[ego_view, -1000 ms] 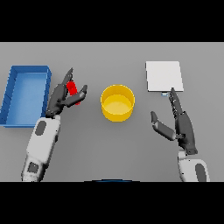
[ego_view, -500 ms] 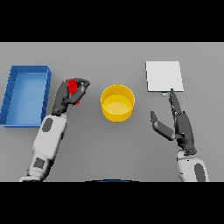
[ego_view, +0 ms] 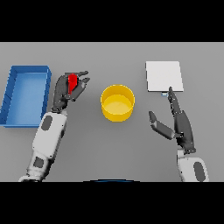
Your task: Pick up the red beaker and tilt it to pour out 1 green nut into yellow bowl. Pick up the yellow bowl and place it on the metallic measuring scale.
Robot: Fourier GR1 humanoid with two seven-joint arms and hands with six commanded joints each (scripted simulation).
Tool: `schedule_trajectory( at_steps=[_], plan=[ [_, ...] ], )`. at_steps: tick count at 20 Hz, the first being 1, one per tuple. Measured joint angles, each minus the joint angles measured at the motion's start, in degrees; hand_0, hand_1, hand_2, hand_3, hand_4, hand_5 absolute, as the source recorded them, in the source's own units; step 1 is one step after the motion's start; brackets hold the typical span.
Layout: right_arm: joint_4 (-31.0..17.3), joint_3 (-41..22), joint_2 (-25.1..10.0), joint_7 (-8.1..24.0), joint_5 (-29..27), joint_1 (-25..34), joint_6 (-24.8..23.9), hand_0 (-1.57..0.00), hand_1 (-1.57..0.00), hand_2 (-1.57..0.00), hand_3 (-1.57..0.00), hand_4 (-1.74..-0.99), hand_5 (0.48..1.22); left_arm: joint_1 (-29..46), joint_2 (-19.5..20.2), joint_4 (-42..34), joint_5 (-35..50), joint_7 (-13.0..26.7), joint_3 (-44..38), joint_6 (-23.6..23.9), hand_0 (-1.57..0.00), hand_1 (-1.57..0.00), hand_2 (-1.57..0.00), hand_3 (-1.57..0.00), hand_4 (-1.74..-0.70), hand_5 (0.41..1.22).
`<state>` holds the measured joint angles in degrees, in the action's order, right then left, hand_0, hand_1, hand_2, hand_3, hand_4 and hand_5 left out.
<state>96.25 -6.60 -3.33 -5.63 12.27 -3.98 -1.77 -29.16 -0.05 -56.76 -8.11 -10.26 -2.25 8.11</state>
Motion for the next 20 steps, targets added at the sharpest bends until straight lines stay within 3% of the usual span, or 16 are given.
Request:
schedule_trajectory(
  at_steps=[3, 8, 10, 13, 20],
  plan=[
    [-0.13, -0.42, 0.00, -1.06, 0.54, -0.16, 0.06, 0.00, 0.00, 0.00, 0.00, -1.245, 0.673, 0.01, 1.40, -5.56, -1.50, 2.64, 2.64, 1.20, -1.55, -1.55, -1.55, -1.55, -1.72, 1.101],
    [1.26, -1.69, 0.44, 0.02, 3.39, -0.74, -1.51, 0.00, 0.00, 0.00, 0.00, -1.243, 0.694, -2.85, 7.83, -9.04, -10.35, 10.85, 12.42, -3.13, -1.56, -1.56, -1.56, -1.56, -1.73, 1.119],
    [1.47, -1.53, 0.58, 1.58, 3.08, -0.38, -1.47, 0.00, 0.00, 0.00, 0.00, -1.243, 0.700, -3.51, 9.35, -9.15, -11.68, 11.74, 14.21, -4.32, -1.56, -1.56, -1.56, -1.56, -1.73, 1.115],
    [1.37, -1.41, 0.22, 1.12, 2.81, -0.83, -1.07, 0.00, 0.00, 0.00, 0.00, -1.248, 0.711, -4.08, 10.75, -9.09, -12.08, 11.64, 15.62, -5.38, -1.56, -1.56, -1.56, -1.56, -1.73, 1.112],
    [2.22, -1.70, 0.51, 1.00, 2.58, -1.16, -0.79, 0.00, 0.00, 0.00, 0.00, -1.269, 0.722, -13.35, 16.70, -4.77, -29.08, 13.93, 29.96, -7.98, -1.57, -1.57, -1.57, -1.57, -1.74, 1.166]
  ],
)
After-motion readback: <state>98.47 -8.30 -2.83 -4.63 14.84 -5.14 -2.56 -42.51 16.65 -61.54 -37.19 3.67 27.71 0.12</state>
